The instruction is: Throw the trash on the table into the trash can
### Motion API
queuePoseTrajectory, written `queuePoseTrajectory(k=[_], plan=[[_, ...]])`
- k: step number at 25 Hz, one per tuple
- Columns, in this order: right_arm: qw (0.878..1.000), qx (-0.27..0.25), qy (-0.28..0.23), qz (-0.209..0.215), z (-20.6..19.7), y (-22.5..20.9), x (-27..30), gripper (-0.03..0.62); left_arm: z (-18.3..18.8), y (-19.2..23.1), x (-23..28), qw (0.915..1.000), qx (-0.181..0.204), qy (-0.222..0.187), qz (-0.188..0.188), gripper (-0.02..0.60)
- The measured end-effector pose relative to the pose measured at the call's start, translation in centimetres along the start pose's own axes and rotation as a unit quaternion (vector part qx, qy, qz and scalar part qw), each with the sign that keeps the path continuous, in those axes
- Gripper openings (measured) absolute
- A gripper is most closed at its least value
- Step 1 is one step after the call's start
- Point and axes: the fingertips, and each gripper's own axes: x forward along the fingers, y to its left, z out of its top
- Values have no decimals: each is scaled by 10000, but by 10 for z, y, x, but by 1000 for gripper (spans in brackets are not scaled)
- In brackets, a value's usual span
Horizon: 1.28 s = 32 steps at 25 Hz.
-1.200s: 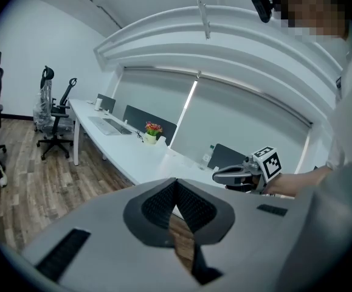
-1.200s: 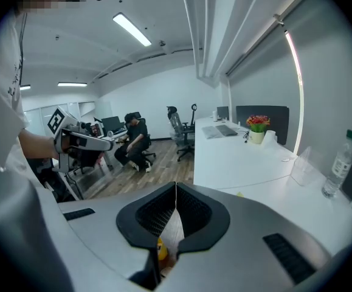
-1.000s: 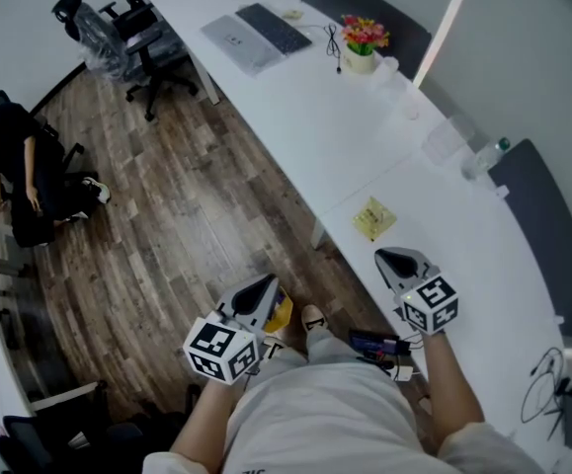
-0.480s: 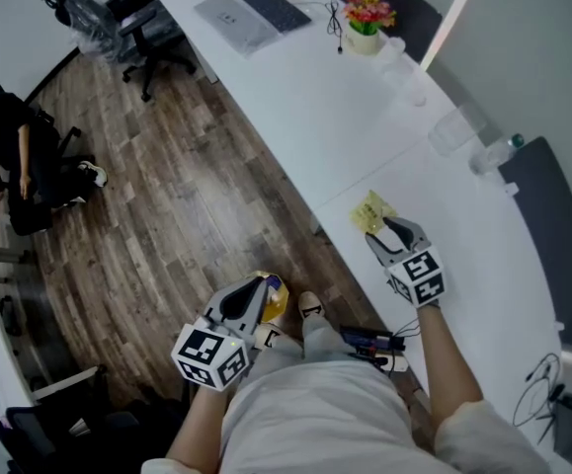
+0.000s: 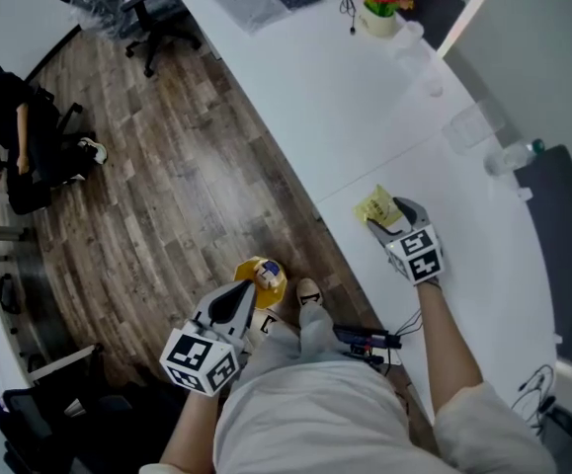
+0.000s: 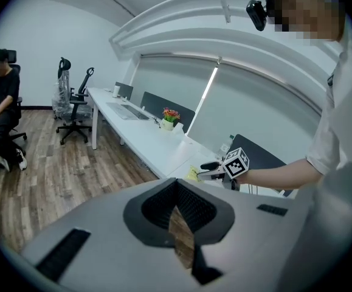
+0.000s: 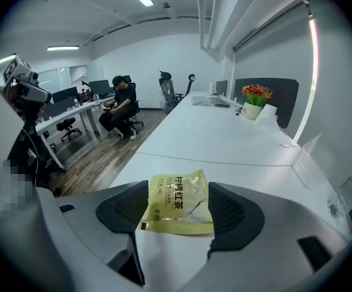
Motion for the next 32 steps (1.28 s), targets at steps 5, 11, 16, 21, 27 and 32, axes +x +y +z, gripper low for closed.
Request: queuePoseTrajectory(k=[5,11,16,21,27,32], plan=[[9991,-307,297,66,-6,0,20,307,-7,8,-1,9998,-93,99,154,0],[9986,-326,400,144,-11,1,29,252,-6,8,1,9997,-137,54,190,0],[9976,-453,510,97,-10,7,30,131,-9,9,-3,9997,-139,19,201,0],[9984,-419,381,-3,-3,4,24,77,-9,10,-9,9996,-158,-10,249,0],[9993,-358,-59,-83,17,4,6,58,-8,14,-16,9992,-248,-153,286,0],[9987,-403,-292,-72,32,12,-8,55,-7,13,-21,9988,-297,-302,240,0]])
